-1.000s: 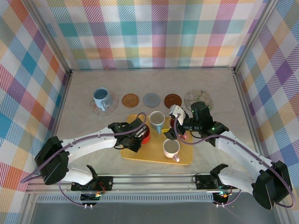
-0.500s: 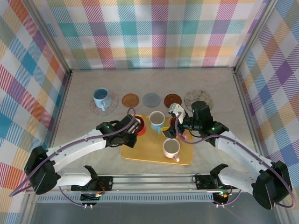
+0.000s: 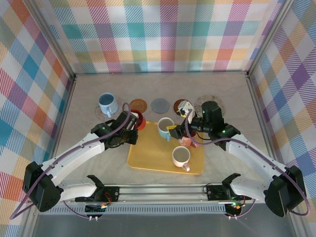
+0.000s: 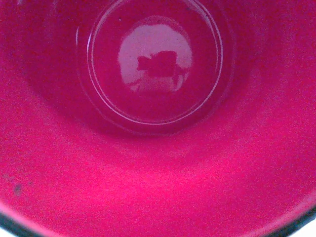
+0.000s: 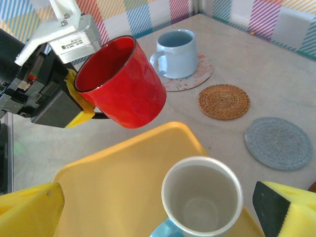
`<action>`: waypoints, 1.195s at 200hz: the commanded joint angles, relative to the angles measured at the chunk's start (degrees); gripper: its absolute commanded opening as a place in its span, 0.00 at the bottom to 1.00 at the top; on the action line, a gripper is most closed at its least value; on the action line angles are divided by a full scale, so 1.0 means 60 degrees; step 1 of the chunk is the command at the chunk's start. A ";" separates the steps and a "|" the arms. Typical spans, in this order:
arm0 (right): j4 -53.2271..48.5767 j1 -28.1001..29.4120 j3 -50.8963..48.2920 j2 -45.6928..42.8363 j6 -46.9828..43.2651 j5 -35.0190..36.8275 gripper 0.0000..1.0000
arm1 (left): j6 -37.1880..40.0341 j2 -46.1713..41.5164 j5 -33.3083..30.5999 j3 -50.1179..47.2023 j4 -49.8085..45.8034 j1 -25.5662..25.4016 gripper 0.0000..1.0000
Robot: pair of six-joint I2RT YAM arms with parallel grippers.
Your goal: Place the cup by the coaster
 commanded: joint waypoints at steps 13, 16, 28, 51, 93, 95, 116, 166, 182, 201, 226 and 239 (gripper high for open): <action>0.0667 0.0059 0.0214 0.0086 0.0656 0.0567 0.99 | 0.0622 0.0391 0.0134 0.0834 0.0844 0.0623 0.00; 0.0670 0.0059 0.0203 0.0095 0.0677 0.0600 0.99 | 0.0646 0.0444 0.0192 0.0892 0.0859 0.0688 0.00; 0.0660 0.0060 0.0221 0.0167 0.0728 0.0715 0.99 | 0.0728 0.0692 0.0388 0.1087 0.0889 0.0912 0.00; 0.0678 0.0059 0.0193 0.0279 0.0776 0.0735 0.99 | 0.0860 0.1232 0.0610 0.1470 0.0979 0.1249 0.00; 0.0658 0.0052 0.0239 0.0619 0.0723 0.0815 0.99 | 0.0802 0.2270 0.1024 0.1885 0.1360 0.1665 0.00; 0.0657 0.0058 0.0242 0.0634 0.0726 0.0828 0.99 | 0.0802 0.2329 0.1024 0.1912 0.1372 0.1672 0.00; 0.0645 0.0056 0.0286 0.0815 0.0642 0.0859 0.99 | 0.0788 0.2803 0.1125 0.2106 0.1556 0.1831 0.00; 0.0847 0.0059 0.0387 0.1240 0.0574 0.1105 0.99 | 0.1086 0.3815 0.1396 0.2338 0.2097 0.2228 0.00; 0.0891 0.0059 0.0429 0.1361 0.0574 0.1218 0.99 | 0.1167 0.4088 0.1411 0.2468 0.2329 0.2329 0.00; 0.0932 0.0059 0.0462 0.1487 0.0563 0.1208 0.99 | 0.1226 0.4468 0.1522 0.2672 0.2521 0.2457 0.00; 0.0832 0.0059 0.0607 0.1667 0.0505 0.1102 0.99 | 0.1359 0.4944 0.1280 0.2967 0.2651 0.2523 0.00; 0.0836 0.0059 0.0651 0.1713 0.0497 0.1127 0.99 | 0.1362 0.5166 0.1179 0.3167 0.2665 0.2588 0.00</action>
